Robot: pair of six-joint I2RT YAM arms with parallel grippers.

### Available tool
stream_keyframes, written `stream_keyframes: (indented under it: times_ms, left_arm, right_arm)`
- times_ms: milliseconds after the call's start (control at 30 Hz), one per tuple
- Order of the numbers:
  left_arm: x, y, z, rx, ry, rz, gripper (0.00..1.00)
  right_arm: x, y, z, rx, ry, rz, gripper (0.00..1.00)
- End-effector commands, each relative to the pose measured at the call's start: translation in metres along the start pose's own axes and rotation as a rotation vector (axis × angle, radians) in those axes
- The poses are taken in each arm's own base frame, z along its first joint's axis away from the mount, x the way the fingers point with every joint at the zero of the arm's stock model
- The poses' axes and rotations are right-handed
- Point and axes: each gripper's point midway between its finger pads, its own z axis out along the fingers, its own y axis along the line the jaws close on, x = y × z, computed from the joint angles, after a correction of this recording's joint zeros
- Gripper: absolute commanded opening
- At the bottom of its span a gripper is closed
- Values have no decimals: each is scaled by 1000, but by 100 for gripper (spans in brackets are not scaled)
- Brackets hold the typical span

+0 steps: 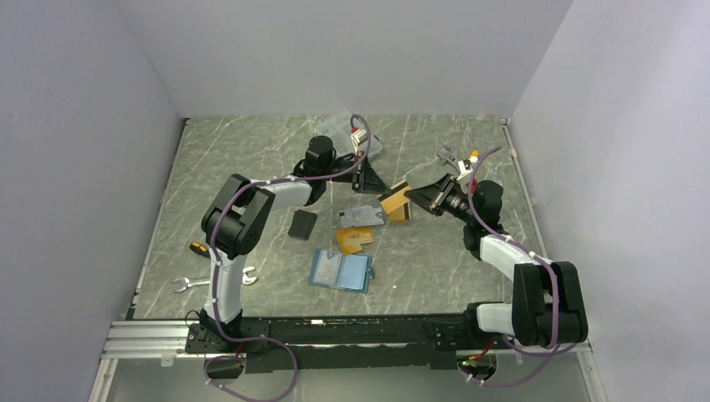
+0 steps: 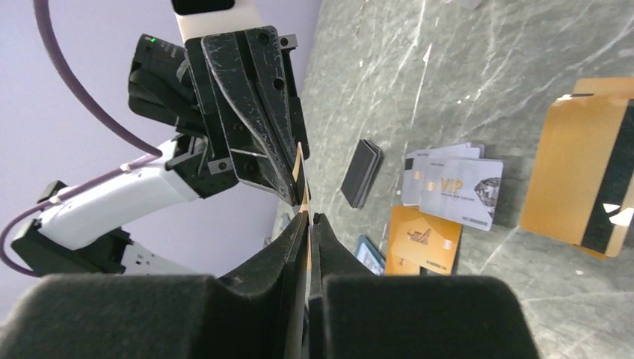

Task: Put the credit cards into the card holder
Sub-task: Pick up the credit card from the center of the board.

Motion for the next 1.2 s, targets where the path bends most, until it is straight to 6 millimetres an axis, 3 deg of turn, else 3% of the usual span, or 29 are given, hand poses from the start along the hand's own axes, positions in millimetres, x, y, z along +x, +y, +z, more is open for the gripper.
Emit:
stream_keyframes:
  times_ms: [0,300,367,467,567,867,1167]
  left_arm:
    - [-6,-39,-1,61,-12,68,3]
    - [6,-54,4,87,21,102,9]
    - [8,-61,4,104,35,122,17]
    - [4,-73,3,136,42,149,35]
    - [-1,-88,2,179,36,179,42]
    - [-3,-126,-6,271,64,280,30]
    - [-13,-120,-15,227,47,308,29]
  right_arm:
    - [-16,30,2,-105,-58,-42,6]
    - [-27,42,3,-60,-61,-80,0]
    - [-31,44,2,-34,-52,-115,0]
    - [-28,54,1,-53,-2,-164,0]
    - [-17,60,1,-91,81,-166,0]
    - [-9,64,-8,-79,116,-222,0]
    - [4,69,-22,-82,132,-244,0]
